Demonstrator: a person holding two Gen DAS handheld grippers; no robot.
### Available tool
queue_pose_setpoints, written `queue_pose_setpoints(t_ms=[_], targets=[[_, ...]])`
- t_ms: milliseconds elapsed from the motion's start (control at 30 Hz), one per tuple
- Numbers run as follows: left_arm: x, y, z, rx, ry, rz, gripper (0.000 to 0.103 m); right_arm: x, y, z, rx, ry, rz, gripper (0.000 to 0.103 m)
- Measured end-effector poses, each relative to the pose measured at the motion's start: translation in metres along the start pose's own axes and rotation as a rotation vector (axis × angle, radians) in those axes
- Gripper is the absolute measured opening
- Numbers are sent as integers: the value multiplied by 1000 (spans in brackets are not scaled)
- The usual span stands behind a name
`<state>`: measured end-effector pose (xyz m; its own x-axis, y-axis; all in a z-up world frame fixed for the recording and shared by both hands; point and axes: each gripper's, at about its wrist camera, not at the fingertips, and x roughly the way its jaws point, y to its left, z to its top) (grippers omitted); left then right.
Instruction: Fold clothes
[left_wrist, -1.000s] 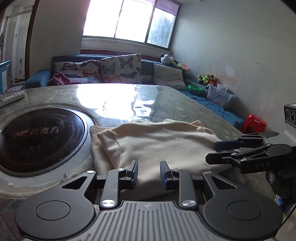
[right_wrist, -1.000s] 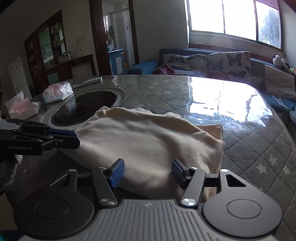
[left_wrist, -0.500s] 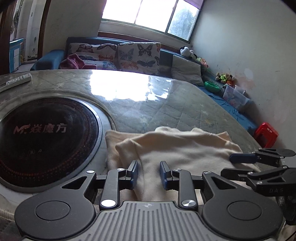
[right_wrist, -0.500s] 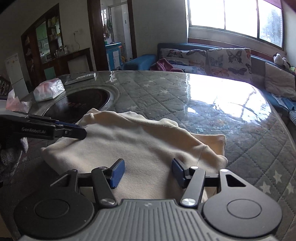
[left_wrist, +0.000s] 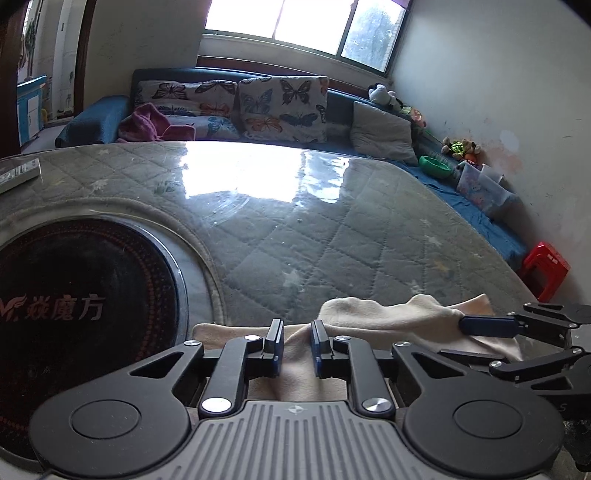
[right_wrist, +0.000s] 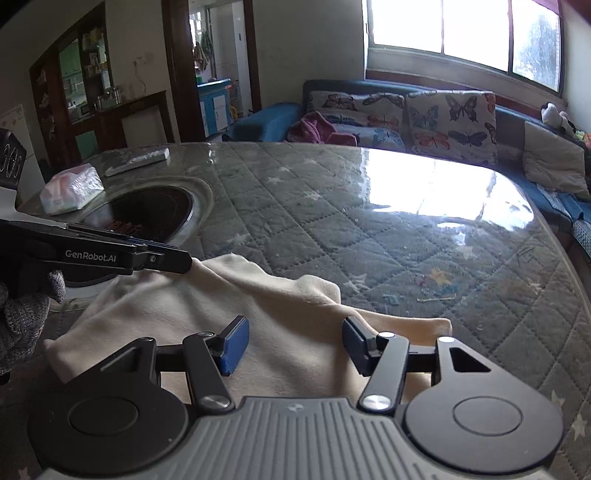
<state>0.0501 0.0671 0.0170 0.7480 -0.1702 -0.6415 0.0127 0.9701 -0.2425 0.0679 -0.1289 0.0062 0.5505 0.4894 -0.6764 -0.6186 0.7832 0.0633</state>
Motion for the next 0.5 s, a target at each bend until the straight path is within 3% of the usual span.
queue_pose_setpoints(t_ms=[167, 233, 300, 433, 500], targets=[[-9, 3, -2, -4, -11, 3, 20, -4, 2, -1, -15, -3, -1, 57], [-18, 3, -2, -3, -24, 14, 26, -14, 9, 1, -46, -25, 2, 57], [-27, 3, -4, -3, -34, 28, 48, -23, 18, 1, -79, -43, 12, 57], [-44, 7, -9, 0, -55, 51, 64, -35, 38, -4, -137, -56, 38, 57], [-51, 8, -13, -1, -65, 65, 82, -41, 48, -8, -165, -63, 59, 58]])
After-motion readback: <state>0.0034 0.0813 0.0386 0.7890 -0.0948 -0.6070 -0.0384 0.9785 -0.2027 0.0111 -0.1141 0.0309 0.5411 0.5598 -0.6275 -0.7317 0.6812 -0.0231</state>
